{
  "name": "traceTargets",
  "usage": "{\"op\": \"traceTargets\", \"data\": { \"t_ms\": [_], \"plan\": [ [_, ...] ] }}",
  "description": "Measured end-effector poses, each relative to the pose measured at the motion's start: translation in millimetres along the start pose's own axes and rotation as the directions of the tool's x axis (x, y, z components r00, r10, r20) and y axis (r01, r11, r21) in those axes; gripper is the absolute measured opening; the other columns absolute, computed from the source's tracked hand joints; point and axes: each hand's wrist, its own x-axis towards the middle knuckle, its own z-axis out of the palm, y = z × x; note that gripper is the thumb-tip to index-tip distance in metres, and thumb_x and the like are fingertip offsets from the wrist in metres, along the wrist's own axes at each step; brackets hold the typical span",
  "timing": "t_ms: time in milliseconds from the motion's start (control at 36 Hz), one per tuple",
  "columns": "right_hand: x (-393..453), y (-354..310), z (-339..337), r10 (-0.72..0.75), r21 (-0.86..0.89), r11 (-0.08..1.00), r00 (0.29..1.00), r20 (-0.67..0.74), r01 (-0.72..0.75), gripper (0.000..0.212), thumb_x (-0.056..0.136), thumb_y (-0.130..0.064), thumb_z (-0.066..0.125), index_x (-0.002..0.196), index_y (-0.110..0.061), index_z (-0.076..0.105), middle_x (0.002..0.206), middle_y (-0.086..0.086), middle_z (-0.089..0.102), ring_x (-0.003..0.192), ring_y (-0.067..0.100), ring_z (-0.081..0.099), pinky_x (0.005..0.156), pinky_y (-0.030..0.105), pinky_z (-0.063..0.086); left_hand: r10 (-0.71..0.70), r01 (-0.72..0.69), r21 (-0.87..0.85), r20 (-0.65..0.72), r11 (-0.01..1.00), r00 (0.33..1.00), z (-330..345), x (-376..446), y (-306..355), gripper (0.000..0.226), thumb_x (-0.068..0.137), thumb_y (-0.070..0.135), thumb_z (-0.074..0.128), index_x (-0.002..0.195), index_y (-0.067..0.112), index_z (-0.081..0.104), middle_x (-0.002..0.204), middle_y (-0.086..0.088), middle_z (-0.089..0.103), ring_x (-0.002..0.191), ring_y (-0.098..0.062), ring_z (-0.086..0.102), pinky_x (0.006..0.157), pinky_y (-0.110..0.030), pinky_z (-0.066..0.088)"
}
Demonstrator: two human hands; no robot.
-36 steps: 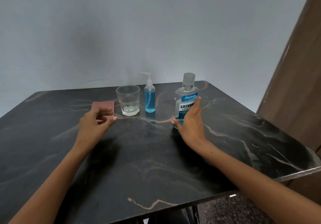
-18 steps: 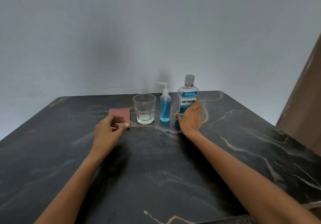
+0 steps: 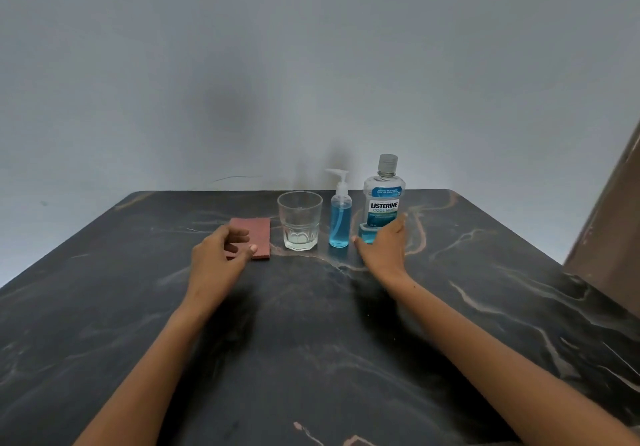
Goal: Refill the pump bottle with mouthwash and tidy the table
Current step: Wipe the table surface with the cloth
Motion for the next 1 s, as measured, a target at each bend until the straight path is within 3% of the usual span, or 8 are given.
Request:
{"op": "traceTargets", "data": {
  "t_ms": [139,250,444,556,667,833,917,1000],
  "plan": [
    [-54.8,-25.8,9.2,-0.378,-0.050,0.922,0.920,0.101,0.384,0.067,0.083,-0.025,0.070,0.137,-0.007,0.034,0.138,0.009,0.041,0.129,0.022,0.039,0.104,0.023,0.028,-0.057,0.055,-0.035,-0.069,0.998,0.996,-14.5,3.7,-5.6,0.025,0.084,0.012,0.070,0.108,0.008,0.065,0.103,-0.003,0.068,0.090,-0.019,0.062,0.081,-0.033,0.052],
    [-65.8,-53.1,39.1,-0.550,-0.056,0.798,0.762,0.341,0.601,0.044,0.088,-0.024,0.064,0.128,-0.010,0.051,0.132,0.008,0.051,0.122,0.021,0.048,0.104,0.029,0.037,-0.093,0.091,-0.029,-0.106,0.995,0.990,-21.1,3.3,-11.1,0.024,0.085,0.012,0.069,0.108,0.006,0.065,0.105,-0.007,0.069,0.092,-0.019,0.063,0.085,-0.036,0.053],
    [-38.3,-89.4,104.9,-0.463,-0.143,0.715,0.617,0.637,0.684,0.068,0.094,-0.034,0.054,0.148,-0.003,0.024,0.156,0.015,0.026,0.144,0.027,0.026,0.116,0.036,0.022,-0.113,0.110,-0.032,-0.162,0.993,0.980,-20.3,5.4,-20.1,0.018,0.086,0.008,0.066,0.104,0.007,0.065,0.101,-0.003,0.068,0.085,-0.011,0.060,0.069,-0.013,0.041],
    [-26.7,-98.7,126.8,-0.340,-0.184,0.735,0.589,0.733,0.653,0.071,0.096,-0.038,0.050,0.147,0.002,0.022,0.157,0.019,0.021,0.146,0.029,0.020,0.116,0.037,0.020,-0.109,0.108,-0.012,-0.161,0.994,0.981,-17.5,7.0,-23.5,0.018,0.085,0.008,0.066,0.103,0.008,0.065,0.099,-0.001,0.067,0.085,-0.011,0.060,0.071,-0.014,0.042],
    [-21.8,-98.9,140.4,-0.289,-0.186,0.774,0.599,0.746,0.605,0.047,0.095,-0.037,0.051,0.122,0.002,0.052,0.141,0.021,0.043,0.130,0.035,0.043,0.100,0.038,0.037,-0.115,0.115,-0.012,-0.151,0.993,0.982,-13.7,8.1,-26.2,0.019,0.085,0.009,0.067,0.103,0.008,0.066,0.097,0.000,0.067,0.086,-0.012,0.062,0.076,-0.020,0.044],
    [-28.5,-91.1,154.6,-0.363,-0.178,0.815,0.726,0.584,0.552,0.026,0.096,-0.022,0.049,0.114,-0.011,0.064,0.129,0.012,0.057,0.116,0.033,0.055,0.089,0.037,0.044,-0.147,0.143,-0.034,-0.135,0.989,0.980,-10.5,7.9,-26.8,0.015,0.083,0.011,0.069,0.097,0.015,0.065,0.092,0.005,0.066,0.085,-0.009,0.062,0.073,-0.017,0.044],
    [-28.8,-92.5,153.9,-0.311,-0.029,0.924,0.793,0.524,0.382,0.025,0.095,-0.016,0.049,0.110,-0.017,0.069,0.118,0.013,0.065,0.110,0.032,0.059,0.088,0.034,0.044,-0.143,0.142,-0.021,-0.133,0.990,0.981,-10.2,7.1,-25.5,0.014,0.084,0.013,0.069,0.097,0.016,0.066,0.091,0.007,0.066,0.085,-0.010,0.063,0.074,-0.020,0.045],
    [-28.3,-100.3,140.8,-0.249,0.220,0.963,0.833,0.494,0.158,0.025,0.097,-0.007,0.047,0.109,-0.004,0.069,0.119,0.013,0.067,0.114,0.025,0.059,0.096,0.028,0.043,-0.138,0.138,-0.007,-0.131,0.990,0.982,-10.9,6.1,-24.3,0.014,0.084,0.014,0.067,0.098,0.015,0.066,0.091,0.006,0.067,0.086,-0.012,0.063,0.077,-0.024,0.047]
  ]
}}
